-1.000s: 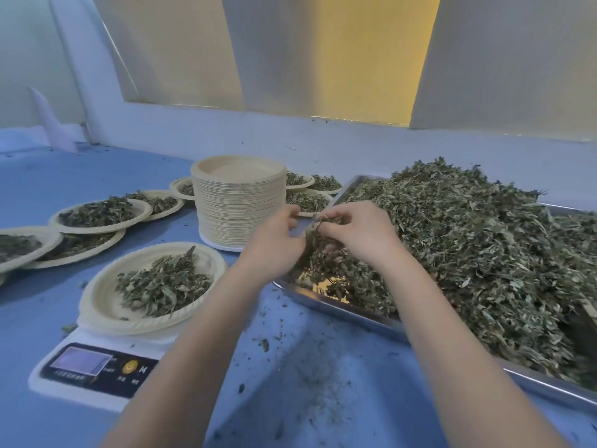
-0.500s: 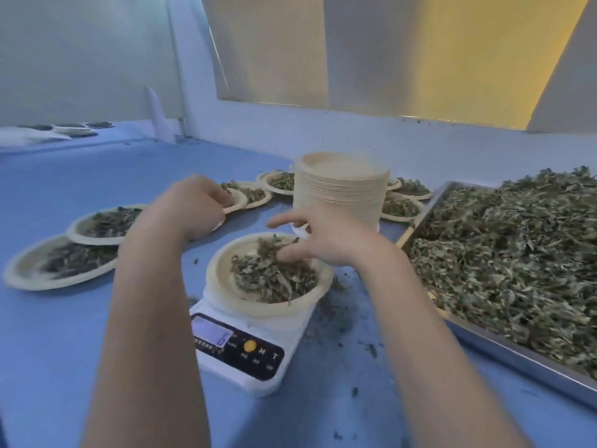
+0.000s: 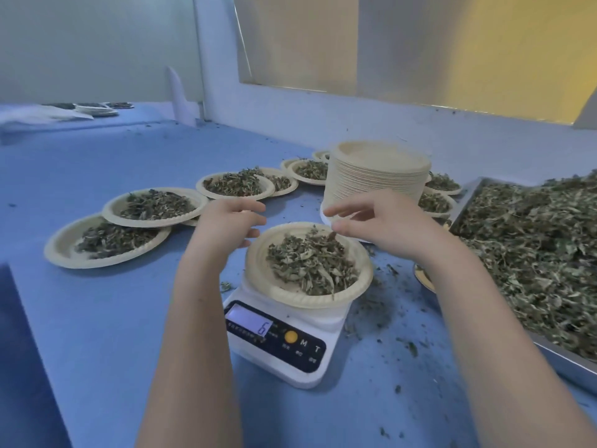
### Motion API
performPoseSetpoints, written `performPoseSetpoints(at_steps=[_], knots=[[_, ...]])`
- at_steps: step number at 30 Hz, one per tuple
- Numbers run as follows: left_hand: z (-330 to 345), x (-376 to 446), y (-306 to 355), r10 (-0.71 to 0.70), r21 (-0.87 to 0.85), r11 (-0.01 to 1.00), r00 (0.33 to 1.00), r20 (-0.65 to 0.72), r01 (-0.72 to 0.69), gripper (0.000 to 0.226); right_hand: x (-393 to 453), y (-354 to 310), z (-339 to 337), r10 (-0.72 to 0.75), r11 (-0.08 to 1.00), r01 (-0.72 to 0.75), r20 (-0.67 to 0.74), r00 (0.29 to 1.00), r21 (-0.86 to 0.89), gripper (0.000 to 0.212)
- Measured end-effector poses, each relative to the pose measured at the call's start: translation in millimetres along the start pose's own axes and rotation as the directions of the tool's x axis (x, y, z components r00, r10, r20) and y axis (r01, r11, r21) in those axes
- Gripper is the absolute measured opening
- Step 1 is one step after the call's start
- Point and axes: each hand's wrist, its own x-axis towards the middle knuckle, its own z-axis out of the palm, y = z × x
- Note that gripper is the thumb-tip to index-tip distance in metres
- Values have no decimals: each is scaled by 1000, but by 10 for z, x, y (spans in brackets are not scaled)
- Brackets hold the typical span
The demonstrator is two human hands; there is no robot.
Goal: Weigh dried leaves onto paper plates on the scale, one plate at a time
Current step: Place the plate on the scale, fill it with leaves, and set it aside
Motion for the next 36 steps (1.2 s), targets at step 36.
performPoseSetpoints(at_steps=[36], knots=[[72,123,-191,14,131,991,998,-60,-6,20,21,205,-8,106,991,-96,106,989,-95,33]])
